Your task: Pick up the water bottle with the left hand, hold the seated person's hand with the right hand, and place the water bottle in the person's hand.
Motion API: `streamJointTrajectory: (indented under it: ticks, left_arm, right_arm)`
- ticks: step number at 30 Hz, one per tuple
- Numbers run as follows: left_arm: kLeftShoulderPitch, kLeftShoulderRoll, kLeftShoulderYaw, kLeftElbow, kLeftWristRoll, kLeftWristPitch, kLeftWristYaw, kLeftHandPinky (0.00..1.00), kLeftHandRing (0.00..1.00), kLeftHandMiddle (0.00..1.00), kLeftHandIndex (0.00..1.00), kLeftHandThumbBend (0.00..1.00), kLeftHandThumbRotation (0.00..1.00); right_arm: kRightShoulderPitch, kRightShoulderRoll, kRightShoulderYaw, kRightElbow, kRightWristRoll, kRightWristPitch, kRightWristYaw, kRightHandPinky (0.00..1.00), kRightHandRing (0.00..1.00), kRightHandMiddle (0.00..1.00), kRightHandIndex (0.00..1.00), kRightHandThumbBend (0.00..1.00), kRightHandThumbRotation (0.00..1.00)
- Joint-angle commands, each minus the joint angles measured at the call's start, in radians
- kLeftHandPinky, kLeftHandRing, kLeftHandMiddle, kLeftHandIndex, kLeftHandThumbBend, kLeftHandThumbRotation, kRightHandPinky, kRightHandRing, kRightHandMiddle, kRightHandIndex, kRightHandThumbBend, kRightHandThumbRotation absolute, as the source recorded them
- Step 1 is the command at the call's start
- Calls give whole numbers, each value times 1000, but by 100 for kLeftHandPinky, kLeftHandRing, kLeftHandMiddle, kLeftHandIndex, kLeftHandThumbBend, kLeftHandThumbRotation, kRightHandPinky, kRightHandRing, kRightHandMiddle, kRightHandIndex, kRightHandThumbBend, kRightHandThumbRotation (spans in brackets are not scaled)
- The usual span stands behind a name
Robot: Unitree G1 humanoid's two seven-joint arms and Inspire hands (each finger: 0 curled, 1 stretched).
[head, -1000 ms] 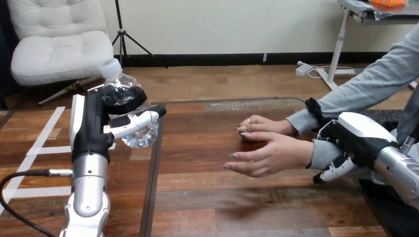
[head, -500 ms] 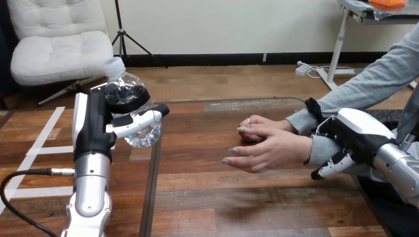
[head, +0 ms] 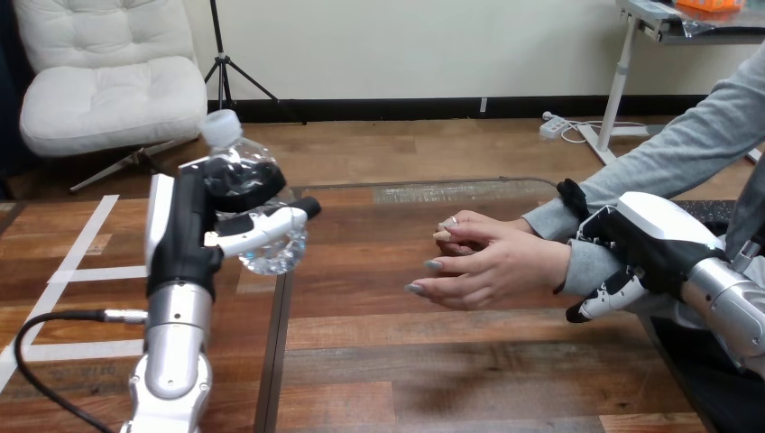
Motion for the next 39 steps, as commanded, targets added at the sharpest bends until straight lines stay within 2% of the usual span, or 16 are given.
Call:
streamJointTrajectory:
  ticks: [1,5,17,24,39]
  left_arm:
    - [-50,-12,-27,-65,6,-8,-15,29,35,39,40,75,0]
    - [-53,-20,-40,-61,19,-11,-17,29,35,39,39,75,0]
    - [-67,-43,-74,-64,40,10,-13,27,34,38,39,76,0]
    - [-75,-54,-85,-60,39,11,-19,27,34,38,39,76,0]
    - [-105,-82,-104,-22,28,-2,-36,28,34,38,39,76,0]
  right_arm:
    - [-26,12,-31,-58,27,-16,4,23,28,34,35,86,0]
    - [-25,14,-36,-68,37,-7,19,23,28,34,35,85,0]
    - [-23,14,-38,-82,39,-25,12,23,27,33,34,86,0]
    - [-23,15,-39,-93,43,-17,25,23,27,32,33,86,0]
    - [-23,18,-38,-96,39,-36,15,25,28,33,33,86,0]
